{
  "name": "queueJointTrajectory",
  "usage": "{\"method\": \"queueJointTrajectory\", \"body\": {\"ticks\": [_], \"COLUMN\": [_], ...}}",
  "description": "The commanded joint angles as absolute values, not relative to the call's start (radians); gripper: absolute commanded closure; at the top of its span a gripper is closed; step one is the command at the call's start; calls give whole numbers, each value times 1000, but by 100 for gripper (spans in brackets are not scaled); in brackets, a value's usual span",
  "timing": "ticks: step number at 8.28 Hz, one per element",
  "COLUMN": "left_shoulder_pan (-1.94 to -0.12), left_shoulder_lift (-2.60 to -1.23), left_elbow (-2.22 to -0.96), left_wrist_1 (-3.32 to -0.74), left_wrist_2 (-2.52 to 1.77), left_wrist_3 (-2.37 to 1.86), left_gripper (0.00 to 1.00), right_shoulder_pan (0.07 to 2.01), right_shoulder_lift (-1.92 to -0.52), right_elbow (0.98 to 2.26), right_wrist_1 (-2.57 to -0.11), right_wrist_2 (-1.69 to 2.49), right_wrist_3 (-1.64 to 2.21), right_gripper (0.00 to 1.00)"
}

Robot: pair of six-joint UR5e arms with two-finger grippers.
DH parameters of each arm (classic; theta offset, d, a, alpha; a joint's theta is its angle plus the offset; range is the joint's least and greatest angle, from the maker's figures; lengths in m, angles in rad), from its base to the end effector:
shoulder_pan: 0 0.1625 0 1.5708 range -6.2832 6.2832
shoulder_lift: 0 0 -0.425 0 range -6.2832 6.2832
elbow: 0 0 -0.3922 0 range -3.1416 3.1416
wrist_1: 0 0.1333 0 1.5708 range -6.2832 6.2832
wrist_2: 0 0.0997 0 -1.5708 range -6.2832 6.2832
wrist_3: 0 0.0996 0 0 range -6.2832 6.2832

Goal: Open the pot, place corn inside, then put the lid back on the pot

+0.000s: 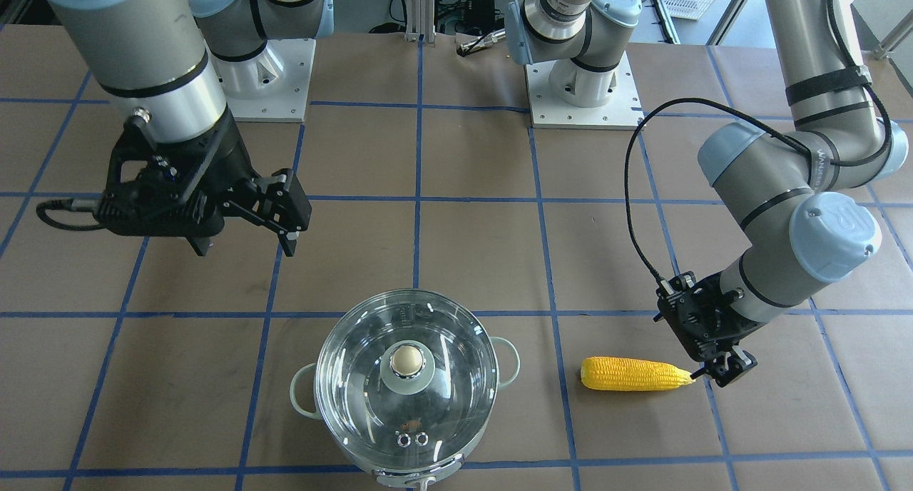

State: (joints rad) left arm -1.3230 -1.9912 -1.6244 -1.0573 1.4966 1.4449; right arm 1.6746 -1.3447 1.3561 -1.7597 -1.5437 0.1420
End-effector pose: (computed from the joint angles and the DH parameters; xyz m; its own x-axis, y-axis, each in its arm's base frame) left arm 0.0171 -0.6413 0.2762 -0.3646 0.9307 -0.0299 0.9291 0.3615 -0.0784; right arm 0.1978 -0.5858 0.4918 -0.9982 0.0313 -0.0514 0.0397 0.9845 -0.1710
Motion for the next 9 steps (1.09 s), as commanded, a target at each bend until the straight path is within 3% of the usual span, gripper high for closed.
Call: {"method": "queueJointTrajectory", "body": {"ticks": [1,3,6,9], "left_shoulder_pan": [-1322,-1322,-1324,-1331], "left_shoulder_lift": [-2057,-2089,-2115,-2118], "left_elbow": [-1621,-1623,-1621,-1618], "left_wrist_1": [-994,-982,-982,-976], "left_wrist_2": [1496,1496,1491,1453], "left_wrist_3": [1488,1493,1494,1511], "left_gripper": [0,0,0,0], "right_shoulder_pan": [1782,1848,1859,1862], "right_shoulder_lift": [-1142,-1062,-1009,-1005], "right_elbow": [1250,1244,1246,1255], "right_wrist_1": [-1897,-2032,-2049,-2049], "right_wrist_2": [-1546,-1552,-1545,-1543], "right_wrist_3": [301,359,348,318], "right_gripper": [0,0,0,7]}}
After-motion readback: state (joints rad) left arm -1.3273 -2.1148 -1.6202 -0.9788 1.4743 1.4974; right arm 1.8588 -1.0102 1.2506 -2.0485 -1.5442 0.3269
